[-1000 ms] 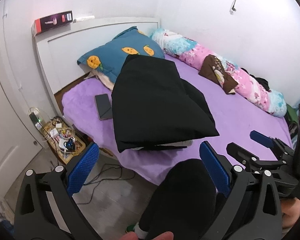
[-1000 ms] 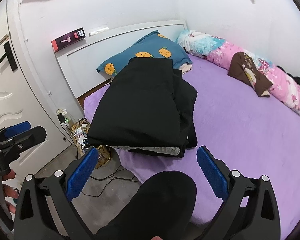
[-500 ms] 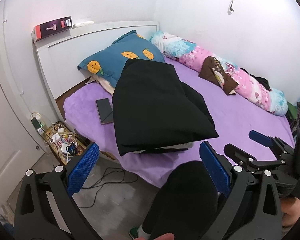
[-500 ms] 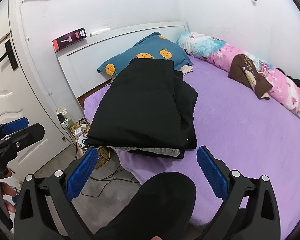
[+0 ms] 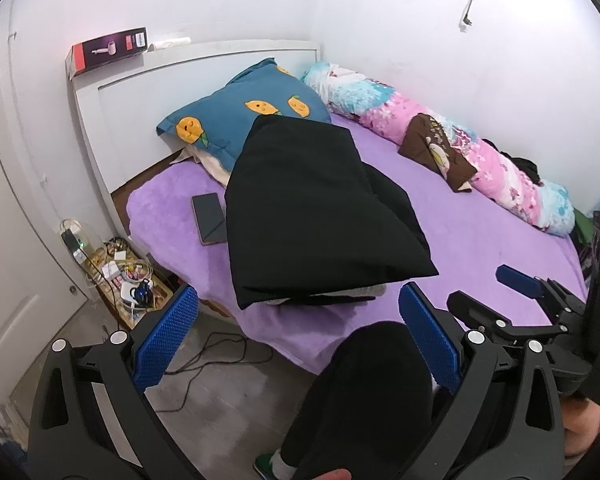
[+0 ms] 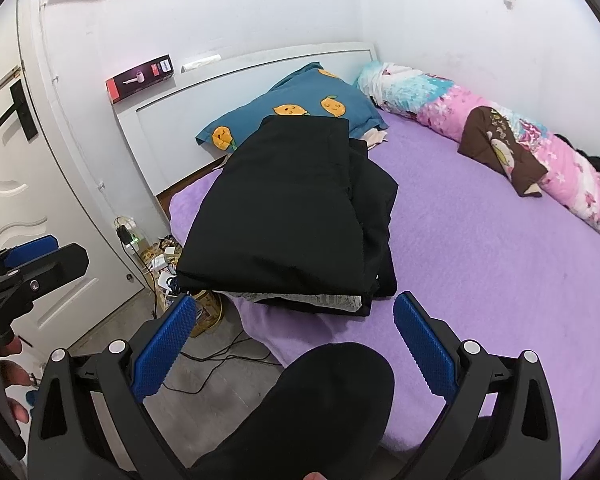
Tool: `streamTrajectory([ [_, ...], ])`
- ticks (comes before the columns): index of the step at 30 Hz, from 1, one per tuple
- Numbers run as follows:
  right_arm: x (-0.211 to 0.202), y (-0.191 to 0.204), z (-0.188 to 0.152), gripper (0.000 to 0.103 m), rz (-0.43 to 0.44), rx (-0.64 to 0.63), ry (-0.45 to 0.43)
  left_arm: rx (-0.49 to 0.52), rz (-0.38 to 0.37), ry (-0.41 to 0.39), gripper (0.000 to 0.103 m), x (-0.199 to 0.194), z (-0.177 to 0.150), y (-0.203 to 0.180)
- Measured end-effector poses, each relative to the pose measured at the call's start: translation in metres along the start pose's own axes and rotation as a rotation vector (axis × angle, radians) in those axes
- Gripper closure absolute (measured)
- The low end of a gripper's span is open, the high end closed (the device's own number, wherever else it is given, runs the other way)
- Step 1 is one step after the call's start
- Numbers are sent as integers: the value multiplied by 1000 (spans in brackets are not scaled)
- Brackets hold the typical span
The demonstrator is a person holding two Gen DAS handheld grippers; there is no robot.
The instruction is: Fold large clothes
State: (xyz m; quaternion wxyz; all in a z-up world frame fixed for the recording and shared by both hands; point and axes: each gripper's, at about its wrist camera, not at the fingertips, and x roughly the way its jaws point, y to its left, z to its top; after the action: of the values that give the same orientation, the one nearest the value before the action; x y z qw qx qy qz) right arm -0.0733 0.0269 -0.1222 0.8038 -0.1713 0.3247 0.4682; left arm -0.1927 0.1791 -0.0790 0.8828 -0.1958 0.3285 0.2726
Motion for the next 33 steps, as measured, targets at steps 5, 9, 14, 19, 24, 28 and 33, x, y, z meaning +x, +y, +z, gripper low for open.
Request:
streamTrajectory([
  [5, -1, 1, -1, 6, 2, -5, -5, -7, 29, -7, 6, -1, -3, 2],
  [9, -2, 0, -1, 6, 5, -2, -7, -8, 33, -10, 6, -3, -5, 1],
  [14, -3, -2, -1, 6, 8, 1, -14, 4, 32, -17, 6, -5, -6, -3],
  [19, -3, -2, -1, 6, 5, 3, -16, 28, 33, -20, 6, -4, -8, -7],
  [24, -3, -3, -1, 6, 4, 3, -14, 15, 23, -21, 6, -4, -9, -6],
  [28, -4, -2, 0, 6, 3, 4, -13, 12, 11, -15, 6, -4, -10, -6],
  [33, -4, 0, 0, 6, 5, 2, -12, 3, 5, -12, 6, -3, -8, -4],
])
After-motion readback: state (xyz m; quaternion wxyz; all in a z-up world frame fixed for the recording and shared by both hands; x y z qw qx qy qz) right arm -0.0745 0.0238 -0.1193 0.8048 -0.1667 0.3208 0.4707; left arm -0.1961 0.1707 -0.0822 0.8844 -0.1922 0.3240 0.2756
